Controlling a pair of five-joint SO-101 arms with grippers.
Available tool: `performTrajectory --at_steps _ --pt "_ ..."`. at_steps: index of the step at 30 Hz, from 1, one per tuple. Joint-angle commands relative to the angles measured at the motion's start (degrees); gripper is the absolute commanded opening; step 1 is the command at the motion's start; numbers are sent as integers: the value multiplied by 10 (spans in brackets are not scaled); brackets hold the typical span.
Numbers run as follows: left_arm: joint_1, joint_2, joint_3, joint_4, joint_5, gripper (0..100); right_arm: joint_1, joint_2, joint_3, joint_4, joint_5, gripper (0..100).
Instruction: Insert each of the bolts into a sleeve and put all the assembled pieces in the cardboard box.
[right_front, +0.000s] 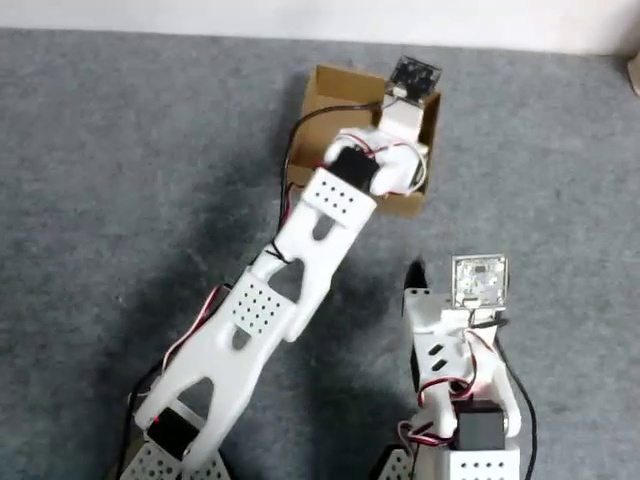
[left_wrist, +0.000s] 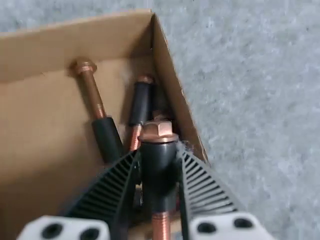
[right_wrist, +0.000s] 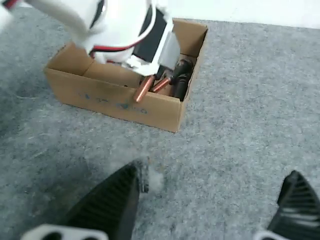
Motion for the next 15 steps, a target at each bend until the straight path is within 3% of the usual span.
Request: performTrajectory --at_steps 1,7,10,15 --pt "3 -6 -28 -53 -2 5 4 -3 -21 2 -5 376" --pt "-8 41 -28 -174 4 5 4 -3 -21 1 -4 376" --pt "-16 63 -28 -220 41 5 4 -3 -21 -5 -2 376" --pt "-16 82 -28 -225 44 5 5 -3 11 -46 -1 376"
